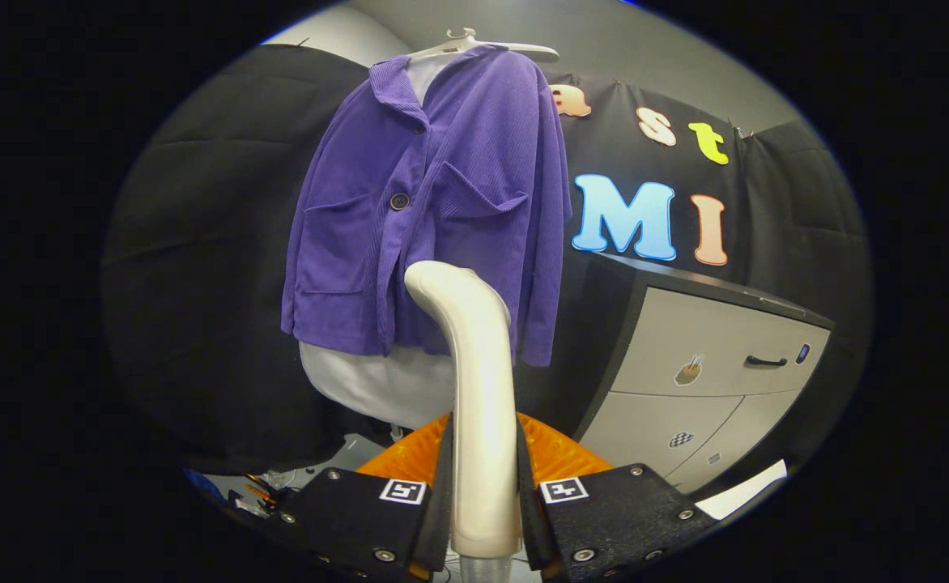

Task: Iron the clothes twice with a garment steamer, once on the left side and once on the right side.

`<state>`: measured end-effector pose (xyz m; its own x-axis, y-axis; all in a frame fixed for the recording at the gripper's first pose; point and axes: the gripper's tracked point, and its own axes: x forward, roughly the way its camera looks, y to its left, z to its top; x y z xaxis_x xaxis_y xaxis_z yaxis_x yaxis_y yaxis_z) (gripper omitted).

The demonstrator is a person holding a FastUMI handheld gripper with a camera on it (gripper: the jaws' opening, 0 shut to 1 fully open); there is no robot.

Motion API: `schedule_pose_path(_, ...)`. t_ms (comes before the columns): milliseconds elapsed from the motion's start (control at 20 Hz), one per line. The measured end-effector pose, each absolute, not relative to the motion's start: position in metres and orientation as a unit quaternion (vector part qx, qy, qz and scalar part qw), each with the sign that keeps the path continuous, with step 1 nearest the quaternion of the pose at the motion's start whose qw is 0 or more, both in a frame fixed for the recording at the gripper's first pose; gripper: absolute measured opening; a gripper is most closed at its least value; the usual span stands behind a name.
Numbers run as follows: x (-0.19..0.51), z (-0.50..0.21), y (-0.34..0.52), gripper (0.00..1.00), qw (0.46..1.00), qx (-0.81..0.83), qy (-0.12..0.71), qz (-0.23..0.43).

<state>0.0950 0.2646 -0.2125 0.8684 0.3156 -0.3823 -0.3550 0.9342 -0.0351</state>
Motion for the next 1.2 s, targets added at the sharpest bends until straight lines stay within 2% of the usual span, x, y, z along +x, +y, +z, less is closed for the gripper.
schedule_pose_path(750,0.132,0.016,0.339,0.36,0.974,0.020,-0.018,0.224)
schedule_pose_path(1200,0.159,0.109,0.424,0.36,0.963,0.033,-0.081,0.256)
